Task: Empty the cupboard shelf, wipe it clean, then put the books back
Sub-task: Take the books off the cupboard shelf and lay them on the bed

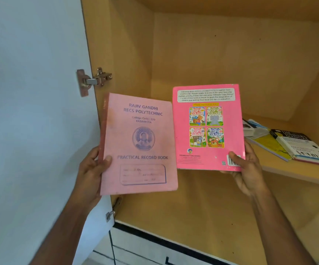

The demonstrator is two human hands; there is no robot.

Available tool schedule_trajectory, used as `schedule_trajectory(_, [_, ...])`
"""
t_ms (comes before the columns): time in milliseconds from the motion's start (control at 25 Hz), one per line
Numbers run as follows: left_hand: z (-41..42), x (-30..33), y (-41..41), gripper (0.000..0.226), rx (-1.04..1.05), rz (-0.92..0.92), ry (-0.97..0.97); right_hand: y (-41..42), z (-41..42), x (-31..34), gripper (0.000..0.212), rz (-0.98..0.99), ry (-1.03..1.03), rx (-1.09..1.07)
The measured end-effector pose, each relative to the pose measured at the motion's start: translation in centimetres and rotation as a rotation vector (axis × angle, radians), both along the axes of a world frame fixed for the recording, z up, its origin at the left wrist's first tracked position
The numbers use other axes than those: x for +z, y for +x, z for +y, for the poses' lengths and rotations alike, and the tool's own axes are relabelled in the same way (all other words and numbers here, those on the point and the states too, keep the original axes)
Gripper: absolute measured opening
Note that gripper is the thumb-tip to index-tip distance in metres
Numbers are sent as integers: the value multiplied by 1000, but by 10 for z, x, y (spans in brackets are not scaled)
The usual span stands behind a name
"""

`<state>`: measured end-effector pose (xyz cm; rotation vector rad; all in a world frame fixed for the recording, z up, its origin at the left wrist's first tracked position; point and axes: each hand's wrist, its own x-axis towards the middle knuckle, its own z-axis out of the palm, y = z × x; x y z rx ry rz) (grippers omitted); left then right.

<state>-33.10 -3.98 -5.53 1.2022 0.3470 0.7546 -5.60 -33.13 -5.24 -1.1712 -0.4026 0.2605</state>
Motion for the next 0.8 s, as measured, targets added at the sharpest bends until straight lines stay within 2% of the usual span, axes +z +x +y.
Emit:
schedule_trajectory(240, [-47, -39, -110, 33, 196, 60, -24, -35, 16, -36, 59, 97, -52, 257])
schedule_trajectory(440, [-93, -108, -238, 38, 427, 119, -185, -97, 37, -86, 55, 193, -226, 507])
schedule_trajectory(680, [-167, -178, -393, 36, 693, 162, -406, -211, 81, -144, 51, 125, -487, 900])
schedule_trajectory(800, [-217, -210, -466, 38, 870, 112, -557, -287, 107, -173, 58, 50, -621, 1113])
